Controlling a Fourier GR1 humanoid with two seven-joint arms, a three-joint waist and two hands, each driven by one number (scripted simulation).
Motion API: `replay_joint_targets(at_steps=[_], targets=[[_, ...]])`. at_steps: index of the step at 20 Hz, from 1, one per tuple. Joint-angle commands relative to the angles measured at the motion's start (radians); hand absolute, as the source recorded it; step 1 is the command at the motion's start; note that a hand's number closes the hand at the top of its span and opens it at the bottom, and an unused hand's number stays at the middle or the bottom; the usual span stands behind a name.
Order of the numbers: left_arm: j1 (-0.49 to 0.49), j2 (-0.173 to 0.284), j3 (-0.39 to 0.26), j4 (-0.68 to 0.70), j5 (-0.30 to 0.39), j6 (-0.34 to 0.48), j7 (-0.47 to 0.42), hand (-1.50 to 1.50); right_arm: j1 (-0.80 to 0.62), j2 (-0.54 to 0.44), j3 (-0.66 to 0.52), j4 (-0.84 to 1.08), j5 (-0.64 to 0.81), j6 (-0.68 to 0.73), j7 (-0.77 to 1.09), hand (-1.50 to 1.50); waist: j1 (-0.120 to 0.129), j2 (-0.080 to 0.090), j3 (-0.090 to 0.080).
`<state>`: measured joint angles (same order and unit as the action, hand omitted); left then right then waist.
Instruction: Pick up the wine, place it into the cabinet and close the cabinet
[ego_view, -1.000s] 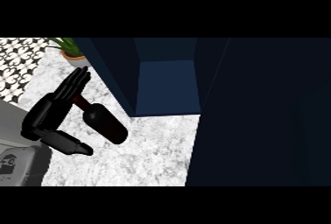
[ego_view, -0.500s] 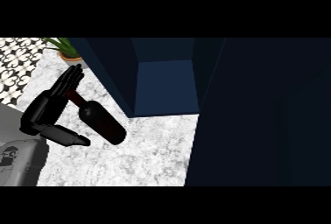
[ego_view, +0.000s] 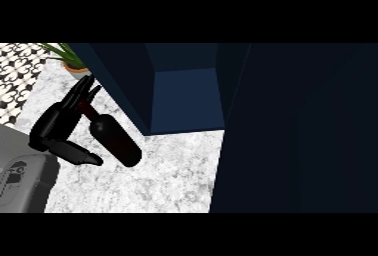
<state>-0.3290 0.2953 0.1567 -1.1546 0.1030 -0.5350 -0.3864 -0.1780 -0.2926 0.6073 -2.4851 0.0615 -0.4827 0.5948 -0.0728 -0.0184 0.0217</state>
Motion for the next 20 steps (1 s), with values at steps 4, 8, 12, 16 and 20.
replay_joint_targets(at_steps=[4,8,12,16,20], targets=[[0.072,-0.057,-0.076,0.195,-0.038,-0.064,0.021,-1.5,0.028,-0.038,-0.004,-0.083,0.027,-0.002,0.016,-1.5,-0.005,0.026,-0.025],[0.089,-0.075,-0.092,0.208,-0.058,-0.069,-0.022,-1.5,0.018,-0.044,-0.007,-0.066,0.028,-0.007,0.001,-1.5,0.003,0.026,-0.025],[0.053,-0.103,-0.066,0.253,-0.035,-0.05,-0.036,-1.5,0.029,-0.051,0.02,-0.092,0.04,-0.02,0.008,-1.5,-0.006,0.021,-0.026],[0.056,-0.105,-0.068,0.27,-0.028,-0.08,-0.068,1.5,0.037,-0.067,-0.003,-0.083,0.026,-0.025,0.002,-1.5,0.006,0.022,-0.025],[0.021,-0.104,-0.072,0.285,-0.058,-0.044,-0.094,1.5,0.051,-0.084,0.019,-0.111,0.018,-0.025,0.008,-1.5,0.0,0.021,-0.025]])
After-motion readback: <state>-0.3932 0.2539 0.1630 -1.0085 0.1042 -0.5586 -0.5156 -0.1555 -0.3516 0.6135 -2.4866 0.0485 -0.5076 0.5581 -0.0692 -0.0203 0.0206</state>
